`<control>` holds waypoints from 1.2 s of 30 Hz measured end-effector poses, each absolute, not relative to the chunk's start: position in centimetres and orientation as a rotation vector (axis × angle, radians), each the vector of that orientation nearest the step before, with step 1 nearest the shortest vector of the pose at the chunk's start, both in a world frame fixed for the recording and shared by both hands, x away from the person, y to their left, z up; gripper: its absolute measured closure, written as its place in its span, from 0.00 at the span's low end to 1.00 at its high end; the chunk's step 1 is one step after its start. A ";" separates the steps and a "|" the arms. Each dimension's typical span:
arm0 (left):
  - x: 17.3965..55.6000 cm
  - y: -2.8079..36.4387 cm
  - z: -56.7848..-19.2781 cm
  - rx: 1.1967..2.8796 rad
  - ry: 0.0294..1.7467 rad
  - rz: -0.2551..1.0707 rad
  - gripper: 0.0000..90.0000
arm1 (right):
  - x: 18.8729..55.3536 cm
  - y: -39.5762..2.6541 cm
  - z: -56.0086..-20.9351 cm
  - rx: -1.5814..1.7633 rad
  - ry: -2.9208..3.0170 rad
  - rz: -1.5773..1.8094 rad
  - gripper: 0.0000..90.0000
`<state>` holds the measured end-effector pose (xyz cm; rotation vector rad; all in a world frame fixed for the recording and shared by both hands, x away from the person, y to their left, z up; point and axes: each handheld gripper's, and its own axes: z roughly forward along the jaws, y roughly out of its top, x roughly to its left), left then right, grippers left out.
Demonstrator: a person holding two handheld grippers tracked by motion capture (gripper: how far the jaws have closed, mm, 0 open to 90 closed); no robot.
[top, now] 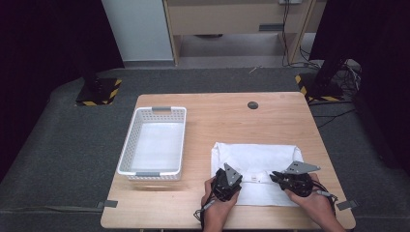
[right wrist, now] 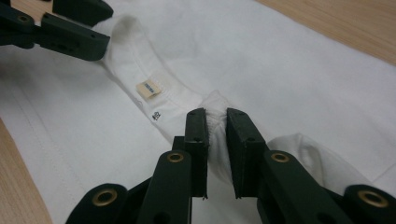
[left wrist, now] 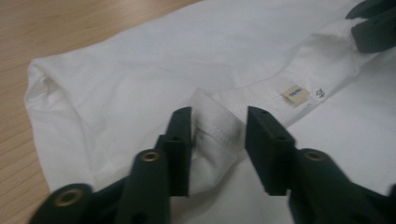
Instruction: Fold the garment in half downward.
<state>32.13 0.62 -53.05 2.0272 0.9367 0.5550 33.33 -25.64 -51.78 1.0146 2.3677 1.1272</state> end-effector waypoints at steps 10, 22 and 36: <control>32.2 0.6 -52.1 2.012 0.911 0.620 0.35 | 32.6 -26.0 -51.9 1.002 2.389 1.115 0.87; 31.8 0.2 -53.4 2.109 0.867 0.543 0.57 | 31.5 -26.1 -52.3 0.992 2.390 1.117 0.65; 30.9 0.1 -52.9 2.125 0.830 0.540 0.81 | 30.7 -25.5 -51.2 0.844 2.400 1.065 0.80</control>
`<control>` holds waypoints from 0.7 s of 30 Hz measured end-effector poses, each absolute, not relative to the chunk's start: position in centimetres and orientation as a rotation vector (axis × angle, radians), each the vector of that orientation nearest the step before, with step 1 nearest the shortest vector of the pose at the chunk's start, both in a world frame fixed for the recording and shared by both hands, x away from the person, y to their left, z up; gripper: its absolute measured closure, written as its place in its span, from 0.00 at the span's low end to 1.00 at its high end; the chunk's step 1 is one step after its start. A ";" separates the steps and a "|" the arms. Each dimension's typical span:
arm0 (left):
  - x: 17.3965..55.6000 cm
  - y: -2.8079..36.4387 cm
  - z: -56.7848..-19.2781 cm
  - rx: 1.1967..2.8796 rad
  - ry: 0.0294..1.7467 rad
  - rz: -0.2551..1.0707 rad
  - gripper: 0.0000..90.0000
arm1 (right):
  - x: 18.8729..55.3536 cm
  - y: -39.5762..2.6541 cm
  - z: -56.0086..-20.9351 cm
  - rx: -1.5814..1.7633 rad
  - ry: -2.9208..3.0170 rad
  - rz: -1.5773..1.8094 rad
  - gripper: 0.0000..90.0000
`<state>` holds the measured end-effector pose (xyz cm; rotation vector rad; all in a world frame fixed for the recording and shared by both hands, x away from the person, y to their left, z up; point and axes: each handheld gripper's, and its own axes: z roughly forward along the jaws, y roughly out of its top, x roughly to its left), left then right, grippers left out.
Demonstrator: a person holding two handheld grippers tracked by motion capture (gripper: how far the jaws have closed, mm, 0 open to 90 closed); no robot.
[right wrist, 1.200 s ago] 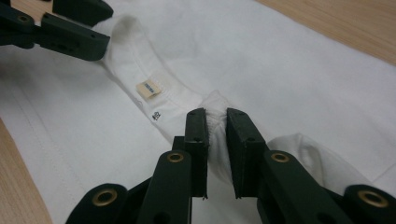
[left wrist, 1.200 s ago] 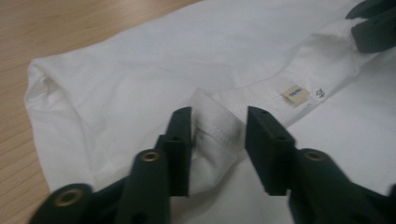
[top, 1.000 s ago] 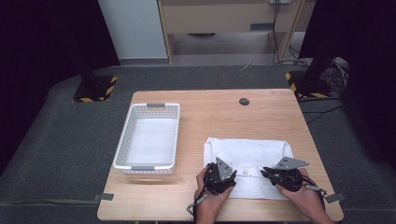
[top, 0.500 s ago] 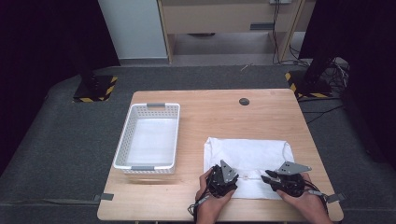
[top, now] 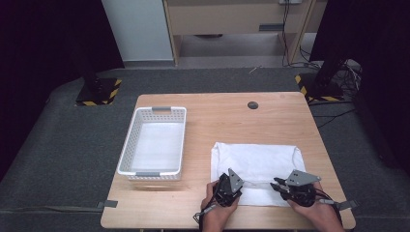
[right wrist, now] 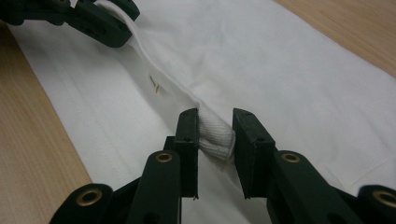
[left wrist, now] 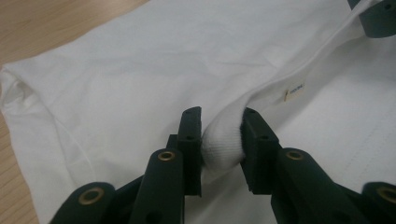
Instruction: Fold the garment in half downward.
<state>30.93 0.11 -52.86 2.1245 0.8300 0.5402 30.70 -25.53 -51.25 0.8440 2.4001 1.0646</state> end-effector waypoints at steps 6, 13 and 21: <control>30.1 0.2 -52.1 2.132 0.823 0.519 0.82 | 29.5 -26.1 -50.8 0.859 2.421 1.071 0.79; 29.1 -0.2 -51.9 2.149 0.819 0.489 0.79 | 28.7 -26.6 -51.2 0.900 2.443 1.058 0.73; 28.0 0.2 -50.6 2.122 0.827 0.472 0.70 | 27.8 -27.0 -50.6 0.936 2.443 1.138 0.67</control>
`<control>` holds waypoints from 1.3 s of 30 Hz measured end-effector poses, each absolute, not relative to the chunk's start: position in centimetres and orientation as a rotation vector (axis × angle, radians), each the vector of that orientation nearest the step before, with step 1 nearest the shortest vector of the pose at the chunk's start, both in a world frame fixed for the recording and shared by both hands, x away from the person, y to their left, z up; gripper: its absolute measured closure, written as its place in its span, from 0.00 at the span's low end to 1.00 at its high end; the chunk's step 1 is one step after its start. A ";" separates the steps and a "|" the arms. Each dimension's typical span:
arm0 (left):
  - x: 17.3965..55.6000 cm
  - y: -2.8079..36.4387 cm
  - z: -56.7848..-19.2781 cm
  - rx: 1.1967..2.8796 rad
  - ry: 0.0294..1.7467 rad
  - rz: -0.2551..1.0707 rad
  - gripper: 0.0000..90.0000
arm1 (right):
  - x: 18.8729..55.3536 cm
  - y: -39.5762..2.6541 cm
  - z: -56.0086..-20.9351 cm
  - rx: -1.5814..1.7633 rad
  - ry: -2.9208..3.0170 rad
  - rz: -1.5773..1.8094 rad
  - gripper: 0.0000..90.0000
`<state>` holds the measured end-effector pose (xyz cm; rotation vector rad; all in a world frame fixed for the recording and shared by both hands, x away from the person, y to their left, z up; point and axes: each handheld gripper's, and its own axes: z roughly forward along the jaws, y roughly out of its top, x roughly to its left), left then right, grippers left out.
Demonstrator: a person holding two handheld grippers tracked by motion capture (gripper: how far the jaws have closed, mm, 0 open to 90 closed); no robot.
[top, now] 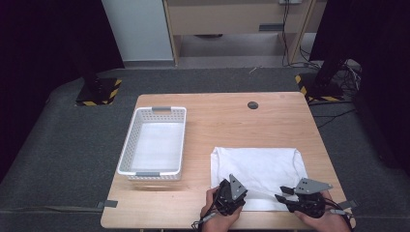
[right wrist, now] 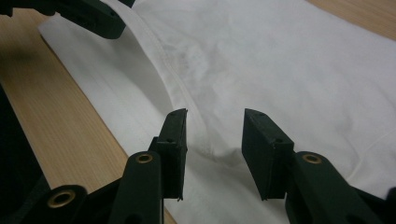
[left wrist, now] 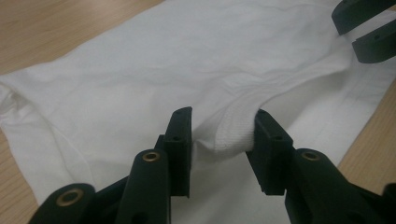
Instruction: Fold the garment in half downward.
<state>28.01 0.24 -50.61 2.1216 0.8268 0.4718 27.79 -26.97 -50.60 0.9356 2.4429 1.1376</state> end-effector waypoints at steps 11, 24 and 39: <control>26.2 0.4 -49.1 2.101 0.814 0.469 0.59 | 28.6 -28.0 -51.1 1.085 2.353 1.096 0.53; 28.6 1.9 -52.9 2.183 0.927 0.490 0.53 | 29.1 -28.5 -52.9 1.153 2.376 0.959 0.48; 31.1 0.8 -53.5 2.145 0.917 0.454 0.49 | 29.5 -30.8 -53.5 1.196 2.279 1.017 0.48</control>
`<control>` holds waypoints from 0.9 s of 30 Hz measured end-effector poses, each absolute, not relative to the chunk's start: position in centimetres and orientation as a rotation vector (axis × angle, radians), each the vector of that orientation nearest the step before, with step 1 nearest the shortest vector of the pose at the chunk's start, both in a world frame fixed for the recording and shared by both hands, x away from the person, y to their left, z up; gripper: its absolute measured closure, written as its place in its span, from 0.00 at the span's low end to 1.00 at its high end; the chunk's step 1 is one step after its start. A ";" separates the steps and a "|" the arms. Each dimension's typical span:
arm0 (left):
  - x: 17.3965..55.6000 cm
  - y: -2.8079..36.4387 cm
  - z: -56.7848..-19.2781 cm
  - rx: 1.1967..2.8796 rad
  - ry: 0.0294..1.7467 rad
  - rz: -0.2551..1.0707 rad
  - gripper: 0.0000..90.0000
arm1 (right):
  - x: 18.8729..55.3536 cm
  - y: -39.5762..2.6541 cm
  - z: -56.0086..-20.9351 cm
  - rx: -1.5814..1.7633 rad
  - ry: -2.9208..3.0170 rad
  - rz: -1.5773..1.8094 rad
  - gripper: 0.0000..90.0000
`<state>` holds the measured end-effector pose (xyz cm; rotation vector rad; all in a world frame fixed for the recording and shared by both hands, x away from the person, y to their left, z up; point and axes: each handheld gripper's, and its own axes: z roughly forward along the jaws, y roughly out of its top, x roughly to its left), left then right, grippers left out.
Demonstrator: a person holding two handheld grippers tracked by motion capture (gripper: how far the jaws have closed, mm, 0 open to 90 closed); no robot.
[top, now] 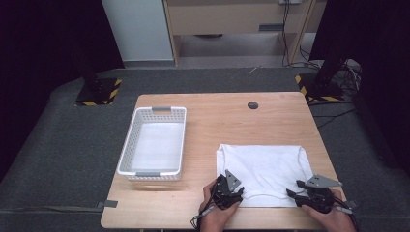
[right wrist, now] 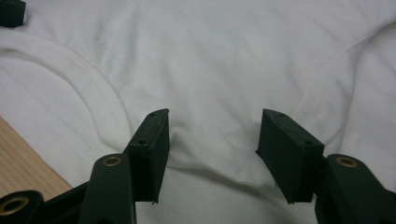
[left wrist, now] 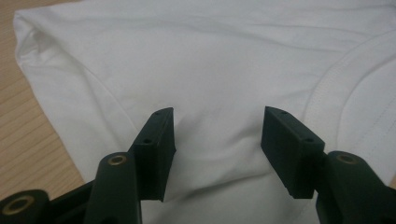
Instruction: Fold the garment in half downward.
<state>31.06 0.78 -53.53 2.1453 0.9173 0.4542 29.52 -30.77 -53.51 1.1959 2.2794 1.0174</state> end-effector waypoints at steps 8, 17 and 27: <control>31.7 0.5 -53.1 2.193 0.898 0.458 0.36 | 29.7 -30.7 -53.4 1.226 2.275 1.022 0.36; 32.9 -0.6 -50.6 2.258 0.865 0.354 0.10 | 31.1 -29.8 -52.0 1.210 2.338 1.039 0.13; 35.0 -0.8 -48.3 2.342 0.808 0.296 0.05 | 31.6 -27.8 -49.8 1.162 2.399 0.994 0.10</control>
